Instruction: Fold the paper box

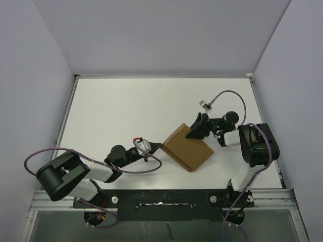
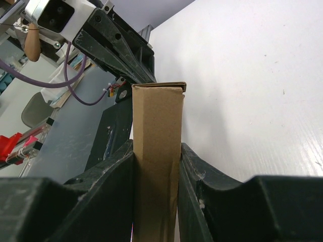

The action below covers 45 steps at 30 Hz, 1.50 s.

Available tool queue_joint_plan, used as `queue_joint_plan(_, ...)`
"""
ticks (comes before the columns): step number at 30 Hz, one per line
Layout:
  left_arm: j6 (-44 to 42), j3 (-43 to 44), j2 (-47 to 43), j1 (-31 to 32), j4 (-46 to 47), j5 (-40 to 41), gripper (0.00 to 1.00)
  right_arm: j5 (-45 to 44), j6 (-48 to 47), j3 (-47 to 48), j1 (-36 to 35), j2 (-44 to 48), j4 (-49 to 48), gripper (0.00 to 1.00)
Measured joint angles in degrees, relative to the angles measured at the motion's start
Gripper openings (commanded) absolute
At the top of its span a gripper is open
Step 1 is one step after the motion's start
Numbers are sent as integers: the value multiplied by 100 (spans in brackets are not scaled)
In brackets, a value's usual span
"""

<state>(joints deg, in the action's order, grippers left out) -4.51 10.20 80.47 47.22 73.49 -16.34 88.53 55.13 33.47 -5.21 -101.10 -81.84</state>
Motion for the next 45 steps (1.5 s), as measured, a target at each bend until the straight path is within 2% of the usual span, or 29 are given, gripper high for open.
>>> queue_joint_plan(18, -249, -55, 0, 0, 2, -236, 0, -125, 66, 0, 210, -107, 4, 0)
queue_joint_plan(22, -229, -59, 0, 4, 13, -142, 13, -127, 66, 0, 212, -107, 4, 0)
queue_joint_plan(31, 76, -63, -11, 4, -42, 269, 27, -127, 63, 0, 212, -107, 2, 0)
queue_joint_plan(37, 302, 42, -9, 4, -199, 483, 31, -127, 61, 0, 175, -107, 2, 0)
queue_joint_plan(45, 575, 341, 55, 4, -313, 673, 29, -127, 59, 0, 173, -107, 2, 0)
